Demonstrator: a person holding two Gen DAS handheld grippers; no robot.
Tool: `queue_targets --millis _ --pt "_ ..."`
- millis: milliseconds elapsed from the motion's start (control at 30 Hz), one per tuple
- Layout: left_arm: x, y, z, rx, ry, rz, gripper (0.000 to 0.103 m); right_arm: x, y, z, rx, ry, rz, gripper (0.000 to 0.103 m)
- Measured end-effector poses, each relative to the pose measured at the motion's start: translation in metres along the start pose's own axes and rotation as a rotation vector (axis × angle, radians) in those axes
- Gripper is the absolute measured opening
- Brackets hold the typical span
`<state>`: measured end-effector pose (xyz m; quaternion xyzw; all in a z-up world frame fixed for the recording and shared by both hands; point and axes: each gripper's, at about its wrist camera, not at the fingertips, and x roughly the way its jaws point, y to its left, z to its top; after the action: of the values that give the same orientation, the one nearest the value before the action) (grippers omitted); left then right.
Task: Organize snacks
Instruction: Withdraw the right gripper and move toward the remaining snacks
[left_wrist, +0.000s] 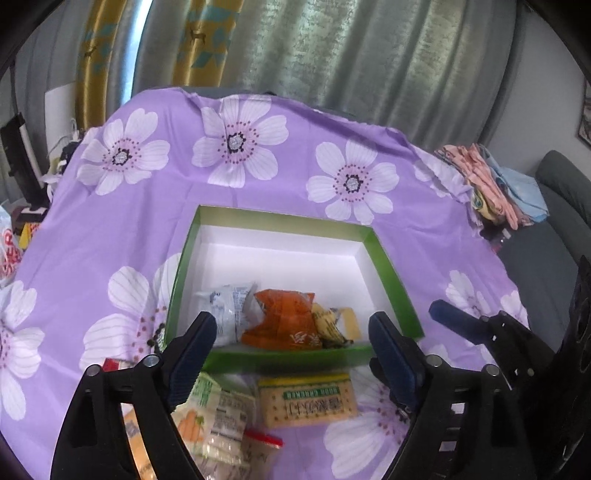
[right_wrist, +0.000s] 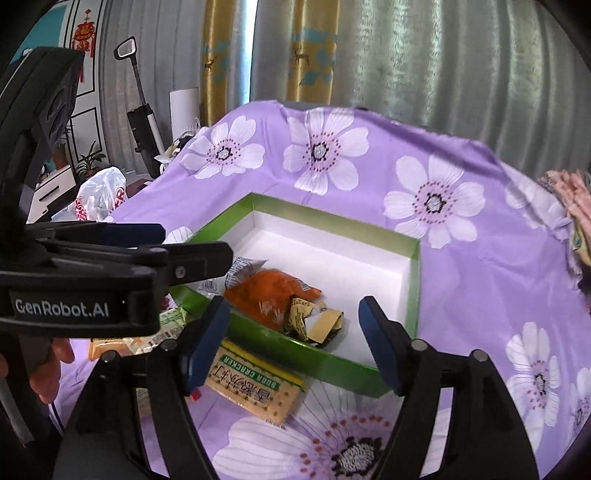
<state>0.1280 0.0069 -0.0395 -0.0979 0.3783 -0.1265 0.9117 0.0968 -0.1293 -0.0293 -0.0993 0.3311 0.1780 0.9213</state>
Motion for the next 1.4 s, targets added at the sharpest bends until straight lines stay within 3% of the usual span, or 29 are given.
queue_targets --millis 333,500,700,767,1167,1267,1400 --pt "-0.033 -0.003 -0.021 -0.007 -0.01 -0.009 0.086 -0.04 0.008 -0.008 -0.004 -0.032 -0.013 0.073" --pt "-0.044 0.001 -0.032 -0.022 0.001 -0.012 0.086 -0.053 0.011 -0.017 0.011 -0.041 0.001 0.085" --pt "-0.058 0.017 -0.049 -0.066 0.029 -0.021 0.087 -0.053 0.008 -0.038 0.081 0.003 0.112 0.085" --pt "-0.06 0.025 -0.057 -0.084 0.045 -0.018 0.103 -0.049 0.007 -0.047 0.105 0.025 0.154 0.085" --pt "-0.054 0.076 -0.111 -0.184 0.126 -0.028 0.103 -0.029 0.032 -0.089 0.154 0.145 0.303 0.085" --pt "-0.048 0.08 -0.122 -0.158 0.141 -0.054 0.103 -0.021 0.047 -0.097 0.139 0.177 0.338 0.085" --pt "-0.025 0.077 -0.137 -0.083 0.254 -0.088 0.103 -0.009 0.067 -0.109 0.111 0.23 0.384 0.085"
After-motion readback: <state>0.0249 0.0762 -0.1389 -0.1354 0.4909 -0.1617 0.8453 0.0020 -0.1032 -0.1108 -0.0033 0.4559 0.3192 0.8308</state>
